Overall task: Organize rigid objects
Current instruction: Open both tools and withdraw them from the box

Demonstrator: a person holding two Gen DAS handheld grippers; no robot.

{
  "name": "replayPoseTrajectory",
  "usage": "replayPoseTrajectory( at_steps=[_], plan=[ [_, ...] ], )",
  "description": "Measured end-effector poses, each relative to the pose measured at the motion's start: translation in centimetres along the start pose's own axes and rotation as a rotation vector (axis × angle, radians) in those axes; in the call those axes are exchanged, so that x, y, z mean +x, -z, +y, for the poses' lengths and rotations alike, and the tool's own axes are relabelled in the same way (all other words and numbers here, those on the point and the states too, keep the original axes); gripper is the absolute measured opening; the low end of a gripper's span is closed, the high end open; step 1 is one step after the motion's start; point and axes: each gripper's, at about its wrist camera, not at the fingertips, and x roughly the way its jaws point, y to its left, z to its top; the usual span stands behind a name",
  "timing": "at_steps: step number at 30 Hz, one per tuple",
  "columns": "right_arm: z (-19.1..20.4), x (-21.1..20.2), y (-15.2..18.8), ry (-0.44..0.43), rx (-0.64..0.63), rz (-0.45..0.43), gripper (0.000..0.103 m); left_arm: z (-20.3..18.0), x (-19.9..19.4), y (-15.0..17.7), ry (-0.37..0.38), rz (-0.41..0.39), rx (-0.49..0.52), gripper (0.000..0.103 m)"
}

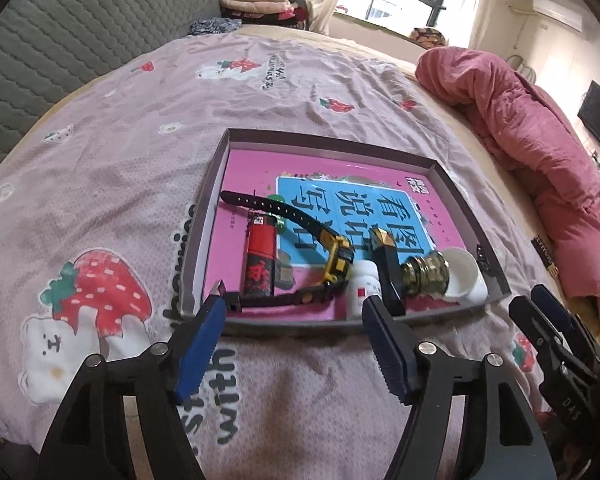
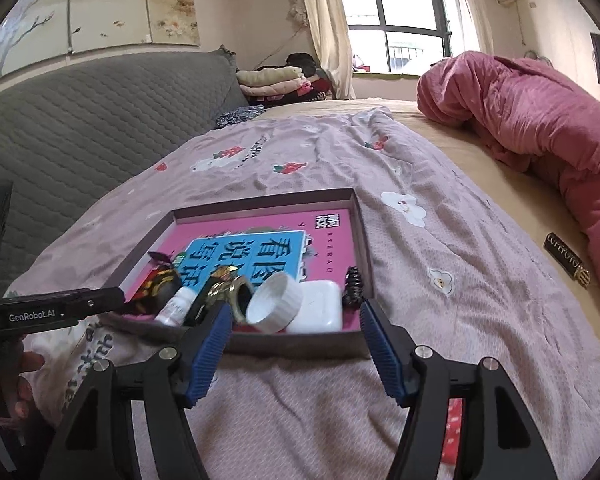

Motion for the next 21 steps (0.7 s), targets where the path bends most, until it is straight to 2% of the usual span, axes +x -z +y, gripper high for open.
replayPoseTrajectory(
  at_steps=[9,21],
  plan=[
    [1.2,-2.4,0.9,0.035,-0.02,0.004,0.066,-1.4,-1.7,2.6,-0.014,0.01,0.055,0.077],
    [2.5,-4.7,1.8,0.041,-0.02,0.022,0.066,-1.7,-5.1,4.7,-0.063,-0.039,0.077,0.077]
  ],
)
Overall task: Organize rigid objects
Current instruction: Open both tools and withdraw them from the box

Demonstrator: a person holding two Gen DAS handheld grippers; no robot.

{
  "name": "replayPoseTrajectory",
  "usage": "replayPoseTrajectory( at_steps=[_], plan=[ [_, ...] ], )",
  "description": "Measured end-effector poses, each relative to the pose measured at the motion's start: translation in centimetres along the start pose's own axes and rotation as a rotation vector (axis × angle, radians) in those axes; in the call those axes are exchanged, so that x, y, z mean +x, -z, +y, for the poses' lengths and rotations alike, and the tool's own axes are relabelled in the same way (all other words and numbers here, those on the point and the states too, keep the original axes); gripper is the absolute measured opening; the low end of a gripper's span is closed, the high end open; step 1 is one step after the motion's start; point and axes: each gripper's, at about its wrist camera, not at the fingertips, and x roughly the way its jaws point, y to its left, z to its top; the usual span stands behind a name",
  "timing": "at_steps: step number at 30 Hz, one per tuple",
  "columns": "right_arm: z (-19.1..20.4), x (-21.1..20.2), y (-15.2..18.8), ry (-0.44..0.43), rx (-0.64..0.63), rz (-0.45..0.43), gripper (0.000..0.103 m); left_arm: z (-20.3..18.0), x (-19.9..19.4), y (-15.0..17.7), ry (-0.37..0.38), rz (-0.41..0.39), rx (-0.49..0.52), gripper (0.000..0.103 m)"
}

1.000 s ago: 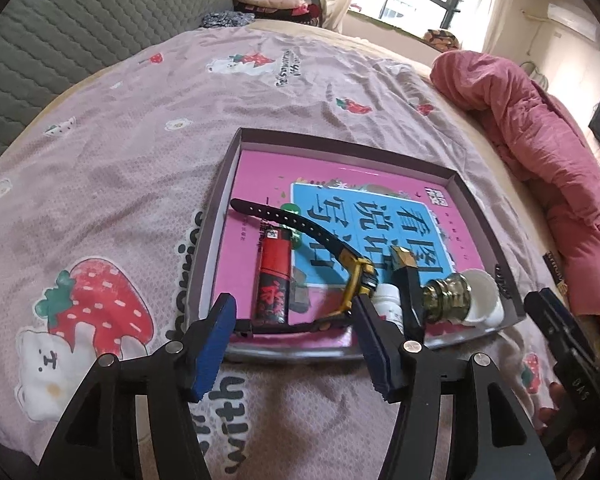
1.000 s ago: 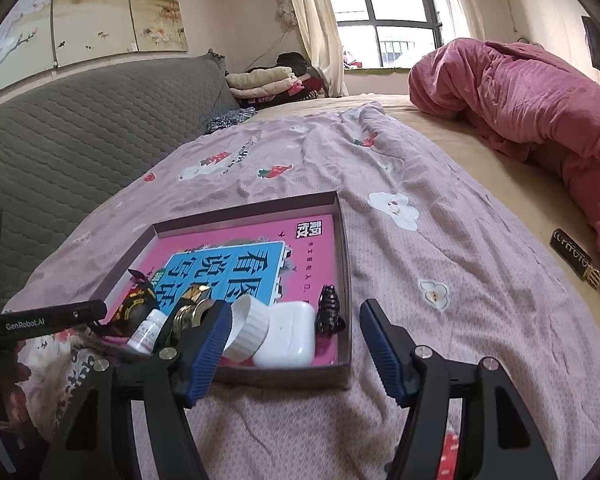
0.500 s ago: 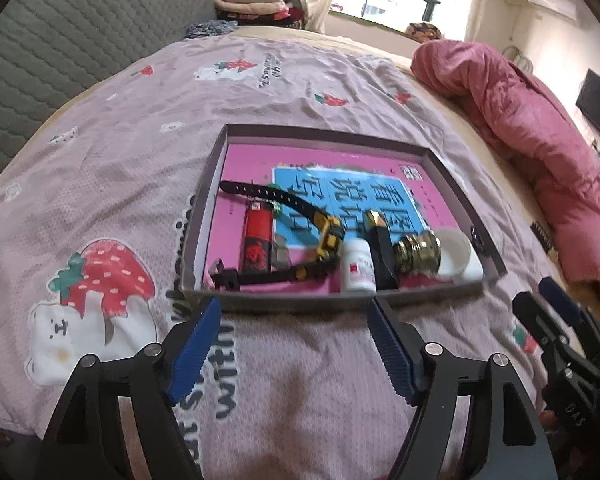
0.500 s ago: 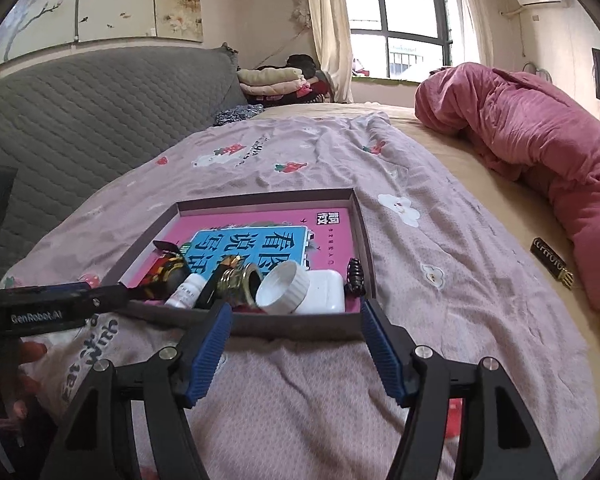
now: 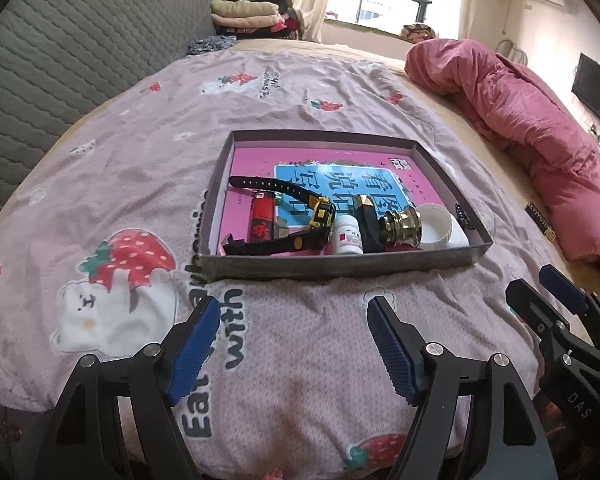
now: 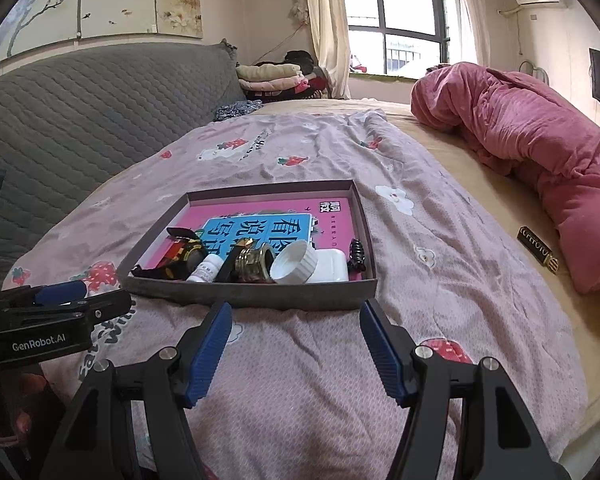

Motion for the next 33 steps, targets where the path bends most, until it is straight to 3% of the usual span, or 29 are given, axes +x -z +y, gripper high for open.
replayPoseTrajectory(
  at_steps=[12,33],
  plan=[
    [0.6,-1.4,0.7,0.004,0.027,-0.009,0.066,0.1,-1.4,2.1,-0.028,0.006,0.006,0.077],
    [1.9,0.2,3.7,-0.019,0.011,0.095,0.066,0.6,0.4,5.1,-0.023,0.072,0.0,0.077]
  ],
)
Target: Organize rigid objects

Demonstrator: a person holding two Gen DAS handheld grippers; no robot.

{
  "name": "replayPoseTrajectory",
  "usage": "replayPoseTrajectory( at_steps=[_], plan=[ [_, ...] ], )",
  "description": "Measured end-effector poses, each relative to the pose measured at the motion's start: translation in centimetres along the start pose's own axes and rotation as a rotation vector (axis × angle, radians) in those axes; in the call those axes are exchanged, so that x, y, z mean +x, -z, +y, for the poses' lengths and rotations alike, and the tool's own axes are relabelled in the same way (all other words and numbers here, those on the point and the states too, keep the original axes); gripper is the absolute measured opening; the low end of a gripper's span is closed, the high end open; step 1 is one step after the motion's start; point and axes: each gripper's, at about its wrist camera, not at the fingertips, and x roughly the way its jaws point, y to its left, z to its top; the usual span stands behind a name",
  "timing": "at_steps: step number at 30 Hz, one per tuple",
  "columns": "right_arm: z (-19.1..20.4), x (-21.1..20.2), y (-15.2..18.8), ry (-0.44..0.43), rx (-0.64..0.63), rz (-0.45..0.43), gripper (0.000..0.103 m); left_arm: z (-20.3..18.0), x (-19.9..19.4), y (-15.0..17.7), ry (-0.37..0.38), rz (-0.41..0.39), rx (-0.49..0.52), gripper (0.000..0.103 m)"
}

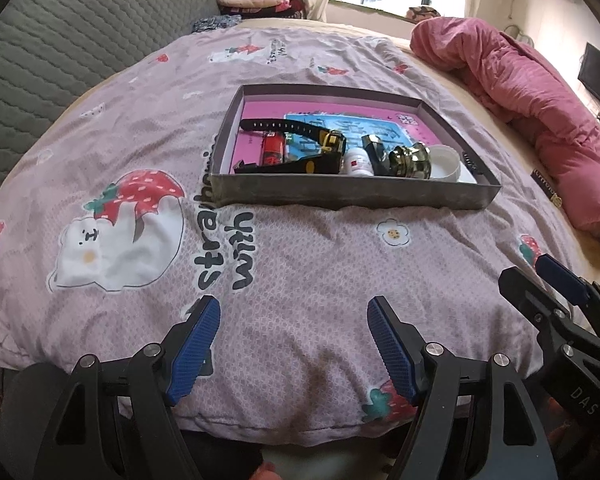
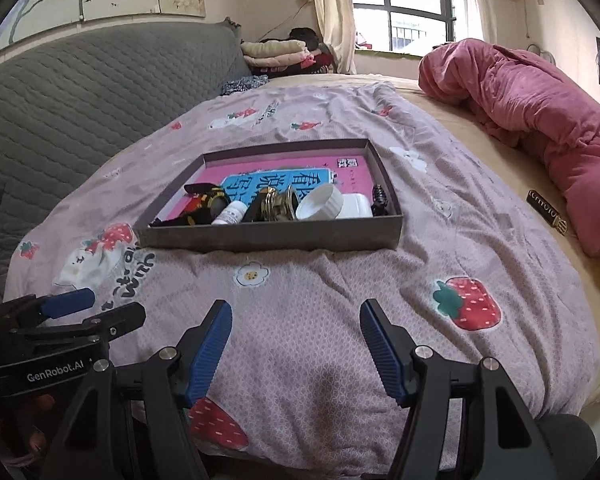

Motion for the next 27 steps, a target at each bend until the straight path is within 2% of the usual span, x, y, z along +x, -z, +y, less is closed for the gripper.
replayPoseTrajectory(
  at_steps=[10,27],
  plan=[
    [-1.1,1.5,0.4,0.016,0.041,0.042,0.066,0.4,1.1,-0.1,-0.005,0.017,-0.014,0.077],
    [-0.7,2.1,0.3,0.027,0.005,0.043,0.066,-0.2,2.0,-0.2,-0.017,0.02,0.005,0.077]
  ],
)
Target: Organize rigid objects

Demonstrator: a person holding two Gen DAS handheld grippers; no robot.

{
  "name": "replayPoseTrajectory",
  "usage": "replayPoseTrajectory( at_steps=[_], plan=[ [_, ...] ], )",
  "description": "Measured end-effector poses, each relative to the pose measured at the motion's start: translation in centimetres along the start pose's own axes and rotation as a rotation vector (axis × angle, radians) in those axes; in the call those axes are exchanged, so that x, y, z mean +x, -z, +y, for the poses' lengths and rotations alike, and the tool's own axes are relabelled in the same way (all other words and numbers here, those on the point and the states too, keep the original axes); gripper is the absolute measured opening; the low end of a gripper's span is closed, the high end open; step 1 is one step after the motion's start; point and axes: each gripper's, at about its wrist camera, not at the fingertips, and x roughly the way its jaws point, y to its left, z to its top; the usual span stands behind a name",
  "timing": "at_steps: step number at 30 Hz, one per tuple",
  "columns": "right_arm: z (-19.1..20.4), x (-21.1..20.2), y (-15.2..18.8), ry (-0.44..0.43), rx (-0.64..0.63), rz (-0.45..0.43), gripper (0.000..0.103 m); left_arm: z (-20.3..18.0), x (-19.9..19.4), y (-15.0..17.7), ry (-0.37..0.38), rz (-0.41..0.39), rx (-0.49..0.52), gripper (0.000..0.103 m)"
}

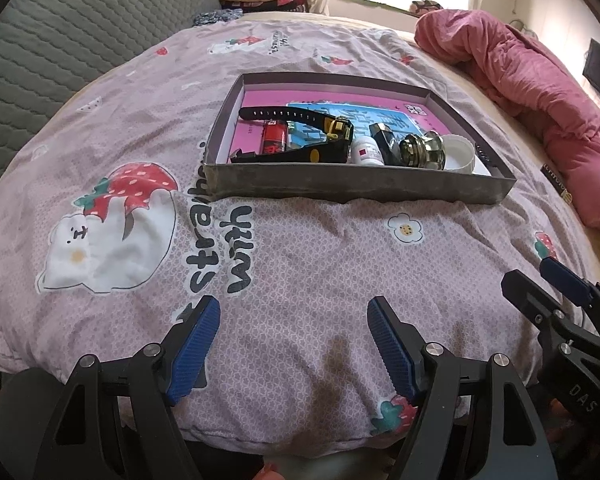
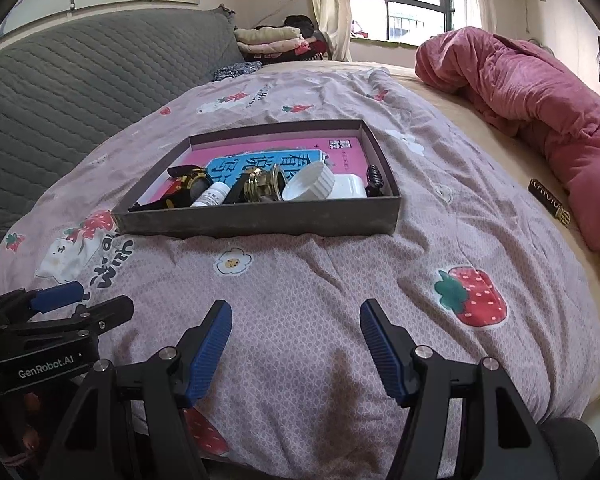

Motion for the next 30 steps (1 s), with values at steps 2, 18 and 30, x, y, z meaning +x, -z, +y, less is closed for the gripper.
replayPoseTrajectory(
  at_steps=[2,18,30],
  plan=[
    [-0.16,0.03,-0.02,-0.001,0.008,0.001,0.066,-0.01,0.17,0.02,-0.002,0.005,0.0,0.077],
    [0.31,0.06,0.04,0.003,-0.009,0.003,0.066,-0.03,0.07,0.04,-0.002,0.003,0.003,0.077],
    [0.39,0.06,0.02,-0.003,-0.016,0.0,0.066,0.08,0.25,0.03,0.001,0.011,-0.009,0.077]
  ],
)
